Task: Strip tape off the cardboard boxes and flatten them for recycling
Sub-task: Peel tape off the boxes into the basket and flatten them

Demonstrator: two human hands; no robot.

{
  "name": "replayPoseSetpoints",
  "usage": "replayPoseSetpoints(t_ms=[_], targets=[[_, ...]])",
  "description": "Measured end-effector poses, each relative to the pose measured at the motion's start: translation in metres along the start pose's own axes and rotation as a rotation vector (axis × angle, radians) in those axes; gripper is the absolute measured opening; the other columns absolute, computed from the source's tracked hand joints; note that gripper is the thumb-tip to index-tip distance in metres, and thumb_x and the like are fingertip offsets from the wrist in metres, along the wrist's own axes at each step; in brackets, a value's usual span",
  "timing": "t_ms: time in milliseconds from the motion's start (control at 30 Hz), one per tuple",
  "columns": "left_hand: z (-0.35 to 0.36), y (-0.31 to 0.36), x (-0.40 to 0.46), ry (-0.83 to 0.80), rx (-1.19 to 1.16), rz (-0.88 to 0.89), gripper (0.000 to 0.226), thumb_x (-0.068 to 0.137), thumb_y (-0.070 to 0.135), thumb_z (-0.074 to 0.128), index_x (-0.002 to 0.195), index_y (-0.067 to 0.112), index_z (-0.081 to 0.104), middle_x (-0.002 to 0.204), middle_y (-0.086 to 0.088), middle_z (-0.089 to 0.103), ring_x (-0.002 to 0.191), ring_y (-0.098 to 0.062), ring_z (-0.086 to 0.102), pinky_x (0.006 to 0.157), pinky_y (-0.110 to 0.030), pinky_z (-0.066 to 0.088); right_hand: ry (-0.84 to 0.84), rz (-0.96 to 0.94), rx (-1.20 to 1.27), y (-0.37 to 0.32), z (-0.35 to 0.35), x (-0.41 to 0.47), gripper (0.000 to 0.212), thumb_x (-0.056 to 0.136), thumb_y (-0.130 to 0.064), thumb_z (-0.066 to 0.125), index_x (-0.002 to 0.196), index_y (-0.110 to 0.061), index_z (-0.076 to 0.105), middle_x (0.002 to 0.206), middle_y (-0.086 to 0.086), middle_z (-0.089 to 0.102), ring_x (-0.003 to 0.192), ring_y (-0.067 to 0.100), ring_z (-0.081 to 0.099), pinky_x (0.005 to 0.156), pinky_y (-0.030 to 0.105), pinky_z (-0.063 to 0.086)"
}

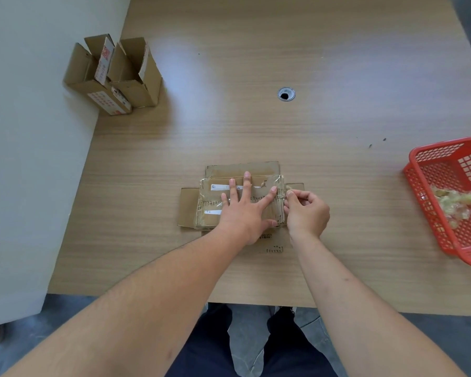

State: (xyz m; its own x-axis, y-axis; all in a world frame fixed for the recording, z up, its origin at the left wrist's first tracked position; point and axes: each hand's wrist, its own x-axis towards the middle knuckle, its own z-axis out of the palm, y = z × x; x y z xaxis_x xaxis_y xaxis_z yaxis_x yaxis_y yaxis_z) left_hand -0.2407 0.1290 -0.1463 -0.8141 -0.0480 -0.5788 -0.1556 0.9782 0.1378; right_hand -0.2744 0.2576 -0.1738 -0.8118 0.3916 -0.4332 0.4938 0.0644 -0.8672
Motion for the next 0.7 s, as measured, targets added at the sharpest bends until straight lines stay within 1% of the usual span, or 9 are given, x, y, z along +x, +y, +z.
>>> replayPoseSetpoints(t_ms=[100, 167, 233, 267, 333, 367, 467, 600, 700], targets=[[0.005, -0.002, 0.0, 0.009, 0.019, 0.021, 0.078, 0.097, 0.071, 0.037, 0.151, 0.058, -0.017, 0.156, -0.011, -0.045, 0.145, -0.051, -0.03, 0.122, -0.066, 0.0, 0.077, -0.024, 0.023, -0.015, -0.001, 0.006, 0.013, 0.091, -0.01, 0.068, 0.082, -0.012, 0.059, 0.083, 0.01, 0.073, 0.054, 0.022, 0.073, 0.053, 0.046, 0.063], [0.007, -0.003, -0.001, 0.01, 0.021, 0.025, 0.078, 0.097, 0.071, 0.037, 0.151, 0.058, -0.018, 0.156, -0.011, -0.045, 0.145, -0.05, -0.031, 0.122, -0.066, 0.0, 0.039, -0.073, -0.092, -0.024, 0.0, 0.017, 0.017, 0.091, -0.007, 0.066, 0.08, -0.013, 0.054, 0.082, 0.011, 0.07, 0.049, 0.022, 0.071, 0.051, 0.048, 0.061], [0.006, -0.003, -0.001, 0.002, 0.0, 0.026, 0.077, 0.097, 0.071, 0.038, 0.15, 0.059, -0.017, 0.156, -0.011, -0.045, 0.145, -0.049, -0.031, 0.122, -0.065, 0.0, -0.043, -0.164, -0.201, -0.031, -0.002, 0.026, 0.017, 0.09, -0.009, 0.069, 0.083, -0.017, 0.056, 0.076, 0.004, 0.071, 0.051, 0.018, 0.072, 0.056, 0.048, 0.062], [0.006, -0.003, -0.001, 0.0, -0.014, 0.028, 0.078, 0.097, 0.07, 0.04, 0.151, 0.06, -0.015, 0.157, -0.01, -0.044, 0.146, -0.049, -0.031, 0.122, -0.065, 0.0, -0.078, -0.234, -0.251, -0.033, -0.005, 0.027, 0.015, 0.089, -0.012, 0.071, 0.089, -0.021, 0.059, 0.077, -0.001, 0.073, 0.056, 0.015, 0.073, 0.062, 0.045, 0.063], [0.003, -0.004, -0.001, 0.005, -0.044, 0.035, 0.079, 0.096, 0.07, 0.045, 0.152, 0.06, -0.009, 0.159, -0.009, -0.041, 0.147, -0.048, -0.03, 0.122, -0.065, 0.001, -0.13, -0.421, -0.411, -0.033, -0.011, 0.028, 0.024, 0.088, -0.018, 0.073, 0.107, -0.03, 0.062, 0.083, -0.005, 0.077, 0.071, 0.012, 0.073, 0.076, 0.034, 0.058], [0.002, -0.005, -0.001, 0.012, -0.065, 0.039, 0.08, 0.095, 0.069, 0.049, 0.153, 0.06, -0.005, 0.16, -0.009, -0.039, 0.147, -0.047, -0.029, 0.122, -0.065, 0.001, -0.157, -0.514, -0.501, -0.031, -0.015, 0.028, 0.026, 0.088, -0.02, 0.072, 0.111, -0.03, 0.065, 0.086, -0.006, 0.078, 0.077, 0.015, 0.072, 0.078, 0.032, 0.055], [-0.003, -0.003, -0.001, 0.04, -0.149, 0.04, 0.08, 0.09, 0.064, 0.059, 0.153, 0.059, 0.01, 0.165, -0.007, -0.03, 0.148, -0.047, -0.027, 0.121, -0.066, -0.001, -0.235, -0.748, -0.657, -0.023, -0.02, 0.029, 0.014, 0.091, -0.019, 0.073, 0.103, -0.022, 0.078, 0.089, 0.002, 0.079, 0.082, 0.028, 0.073, 0.074, 0.038, 0.056], [-0.007, 0.005, 0.001, 0.133, -0.265, 0.001, 0.053, 0.094, 0.054, 0.055, 0.145, 0.053, 0.037, 0.168, -0.008, -0.01, 0.15, -0.048, -0.02, 0.119, -0.069, -0.005, -0.363, -0.975, -0.741, -0.015, -0.023, 0.034, 0.013, 0.086, -0.01, 0.075, 0.098, -0.016, 0.078, 0.089, 0.004, 0.076, 0.077, 0.03, 0.071, 0.065, 0.042, 0.058], [-0.005, 0.006, 0.007, 0.252, -0.164, 0.044, 0.033, 0.103, 0.046, 0.048, 0.135, 0.043, 0.045, 0.169, -0.011, 0.001, 0.154, -0.041, -0.012, 0.119, -0.067, -0.01, -0.415, -1.043, -0.771, -0.015, -0.025, 0.037, 0.014, 0.087, -0.01, 0.073, 0.1, -0.014, 0.077, 0.093, 0.004, 0.074, 0.079, 0.032, 0.07, 0.062, 0.043, 0.058]])
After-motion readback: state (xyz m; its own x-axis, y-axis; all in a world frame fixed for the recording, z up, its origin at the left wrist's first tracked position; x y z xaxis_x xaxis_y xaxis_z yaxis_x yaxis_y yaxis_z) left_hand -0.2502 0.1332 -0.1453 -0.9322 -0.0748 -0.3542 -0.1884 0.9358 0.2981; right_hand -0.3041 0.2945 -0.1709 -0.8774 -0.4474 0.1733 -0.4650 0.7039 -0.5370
